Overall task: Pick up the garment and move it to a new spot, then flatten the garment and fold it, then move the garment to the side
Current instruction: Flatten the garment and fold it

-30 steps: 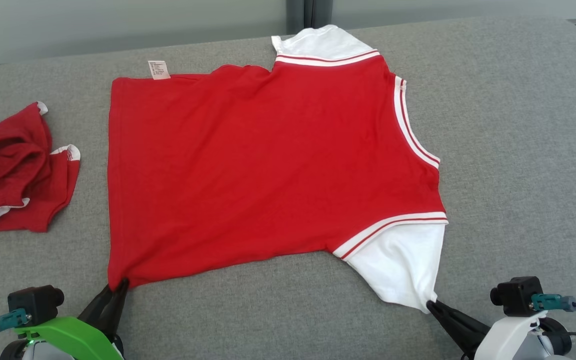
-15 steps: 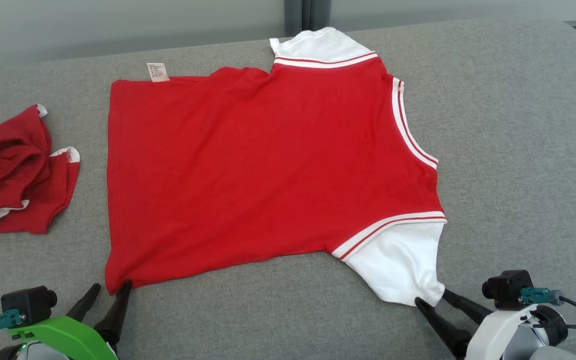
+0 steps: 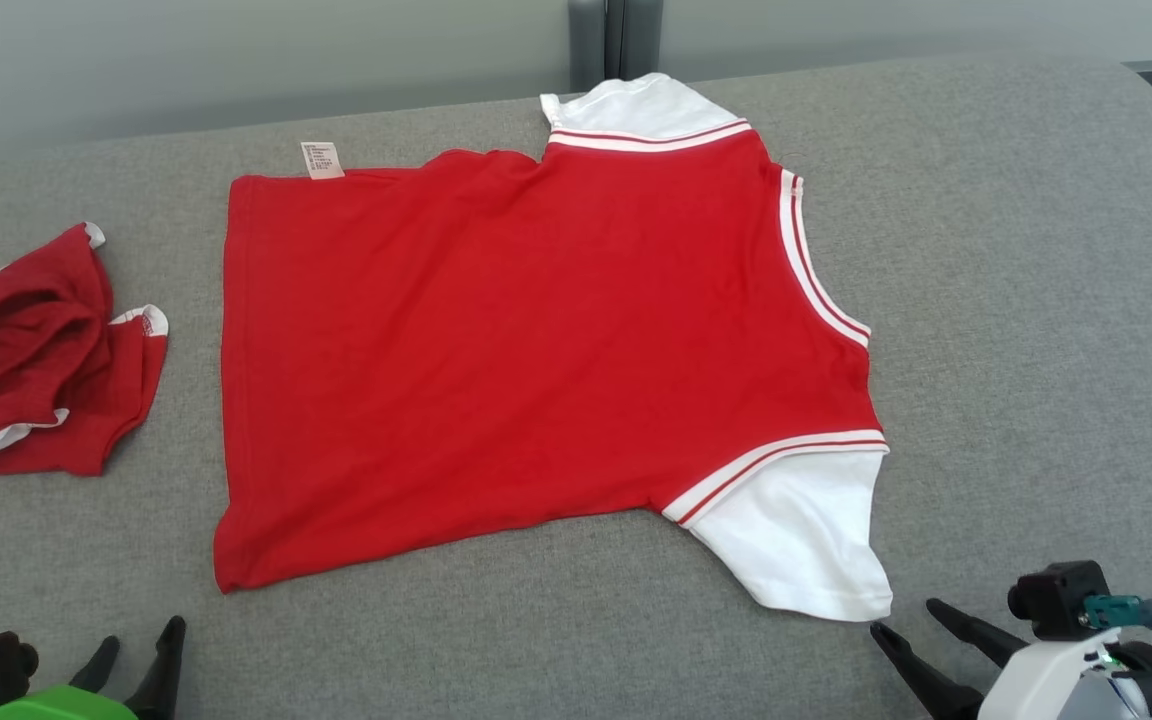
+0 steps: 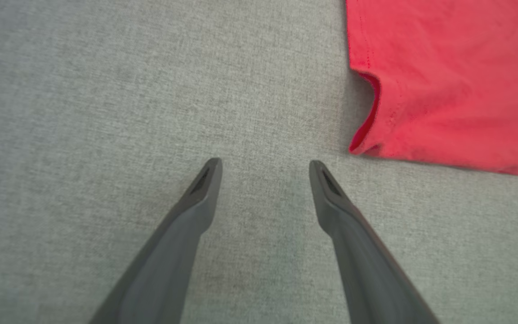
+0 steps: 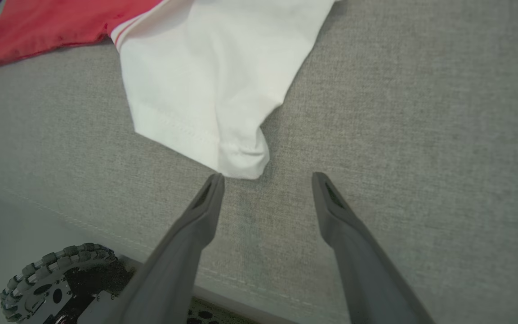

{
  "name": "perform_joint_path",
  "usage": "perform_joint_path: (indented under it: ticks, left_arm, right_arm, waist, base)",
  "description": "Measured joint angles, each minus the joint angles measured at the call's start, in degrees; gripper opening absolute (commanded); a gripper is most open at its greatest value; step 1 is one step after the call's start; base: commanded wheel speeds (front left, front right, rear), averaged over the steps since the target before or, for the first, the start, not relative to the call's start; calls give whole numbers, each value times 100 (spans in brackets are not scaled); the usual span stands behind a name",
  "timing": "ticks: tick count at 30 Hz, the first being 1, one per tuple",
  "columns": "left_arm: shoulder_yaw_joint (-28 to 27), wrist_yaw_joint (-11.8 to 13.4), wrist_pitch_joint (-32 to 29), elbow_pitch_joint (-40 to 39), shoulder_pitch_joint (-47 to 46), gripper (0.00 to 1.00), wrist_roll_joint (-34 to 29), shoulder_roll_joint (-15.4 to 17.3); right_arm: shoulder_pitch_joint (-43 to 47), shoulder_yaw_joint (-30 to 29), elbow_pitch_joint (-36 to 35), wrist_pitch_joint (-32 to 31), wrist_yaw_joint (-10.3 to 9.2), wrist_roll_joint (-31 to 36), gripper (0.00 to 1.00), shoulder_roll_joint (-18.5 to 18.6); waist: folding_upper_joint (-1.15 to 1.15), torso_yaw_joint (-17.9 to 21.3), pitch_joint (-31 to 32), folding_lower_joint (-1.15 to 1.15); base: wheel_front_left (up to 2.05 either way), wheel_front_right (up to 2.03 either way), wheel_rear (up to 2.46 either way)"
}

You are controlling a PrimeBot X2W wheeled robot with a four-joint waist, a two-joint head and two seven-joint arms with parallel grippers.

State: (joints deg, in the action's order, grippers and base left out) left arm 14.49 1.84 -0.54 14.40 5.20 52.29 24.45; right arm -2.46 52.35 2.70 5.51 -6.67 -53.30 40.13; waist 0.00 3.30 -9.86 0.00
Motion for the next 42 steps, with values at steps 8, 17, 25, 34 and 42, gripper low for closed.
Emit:
perform_joint_path:
  ticks: [8,17,25,34,42]
  left_arm:
    - [-296,178,229,-234,97,100,-3,37]
    - [-127,179,405,-590,114,100,-129,-62]
    - [208,169,918,-828,120,100,-854,-86]
    - [389,179,1434,-691,119,100,-1345,-369]
    - [250,224,1499,-488,66,100,-1653,-630]
  right_arm:
    - [268,-349,-361,66,-43,-136,100,409]
    - [-114,-1001,-398,715,-49,505,100,466]
    - [-93,-1813,232,910,-49,1082,100,-83]
    - [15,-2610,476,907,-49,2128,100,-1223]
    - [122,-3197,232,907,-49,3285,100,-2220]
  waist:
    - [0,-26,260,0]
    - [0,-94,584,0]
    - [0,-258,730,0]
    - [0,-392,805,0]
    - [0,-396,760,0]
  base:
    - [0,0,0]
    - [0,0,0]
    - [0,0,0]
    - [0,0,0]
    - [0,0,0]
